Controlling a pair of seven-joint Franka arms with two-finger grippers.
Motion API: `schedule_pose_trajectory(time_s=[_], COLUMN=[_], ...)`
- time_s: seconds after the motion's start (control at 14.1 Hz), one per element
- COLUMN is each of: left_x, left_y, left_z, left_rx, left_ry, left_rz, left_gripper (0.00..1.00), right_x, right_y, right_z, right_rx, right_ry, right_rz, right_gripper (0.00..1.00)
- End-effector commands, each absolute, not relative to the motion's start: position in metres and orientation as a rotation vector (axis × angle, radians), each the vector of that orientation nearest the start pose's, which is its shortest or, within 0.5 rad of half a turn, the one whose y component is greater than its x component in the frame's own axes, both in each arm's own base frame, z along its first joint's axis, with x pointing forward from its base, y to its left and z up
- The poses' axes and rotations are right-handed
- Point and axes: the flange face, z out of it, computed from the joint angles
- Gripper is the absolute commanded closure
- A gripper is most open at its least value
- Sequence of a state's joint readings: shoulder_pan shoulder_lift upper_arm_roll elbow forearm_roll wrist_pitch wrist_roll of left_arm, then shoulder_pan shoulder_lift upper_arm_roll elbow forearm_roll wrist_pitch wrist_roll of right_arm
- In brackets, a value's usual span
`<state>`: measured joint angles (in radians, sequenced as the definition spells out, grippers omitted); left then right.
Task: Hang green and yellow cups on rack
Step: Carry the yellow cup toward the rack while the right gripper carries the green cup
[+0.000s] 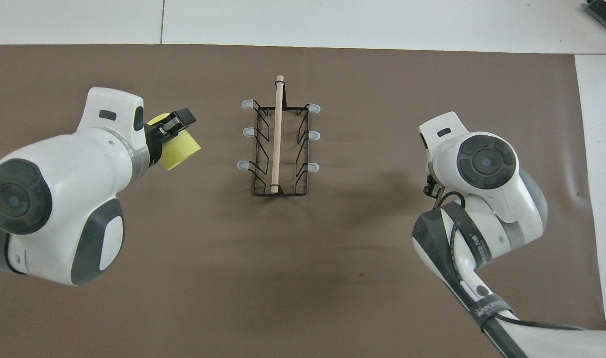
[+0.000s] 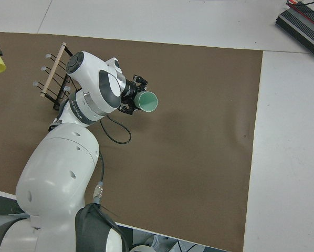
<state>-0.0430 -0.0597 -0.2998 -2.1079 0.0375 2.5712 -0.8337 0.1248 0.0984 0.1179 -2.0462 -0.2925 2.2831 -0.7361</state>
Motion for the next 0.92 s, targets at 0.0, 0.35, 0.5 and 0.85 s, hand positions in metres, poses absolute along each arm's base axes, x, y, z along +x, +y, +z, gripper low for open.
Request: schedule_pose_trajectory(time_s=[0.0, 0.35, 0.5, 0.85], left_x=[0.518, 0.509, 0.508, 0.508], left_y=[-0.203, -0.228, -0.237, -0.245], left_z=[0.487, 0.459, 0.448, 0.427], left_rx=[-3.193, -3.25, -3.265, -3.304], left_ry=[-0.612, -0.409, -0.346, -0.301], left_rz=[-0.917, -1.212, -1.215, -1.243], left_gripper=[1.0, 1.0, 1.0, 1.0], right_x=[0.561, 0.554, 0.553, 0.541], right_y=[0.131, 0.135, 0.128, 0.121], right_z=[0.467, 0.523, 0.526, 0.522], right_rx=[-2.765, -2.473, -2.328, -2.161], right_ry=[-1.753, -1.421, -1.324, -1.239], right_rz=[-0.442, -0.904, -1.043, -1.199], right_gripper=[1.0, 1.0, 1.0, 1.0])
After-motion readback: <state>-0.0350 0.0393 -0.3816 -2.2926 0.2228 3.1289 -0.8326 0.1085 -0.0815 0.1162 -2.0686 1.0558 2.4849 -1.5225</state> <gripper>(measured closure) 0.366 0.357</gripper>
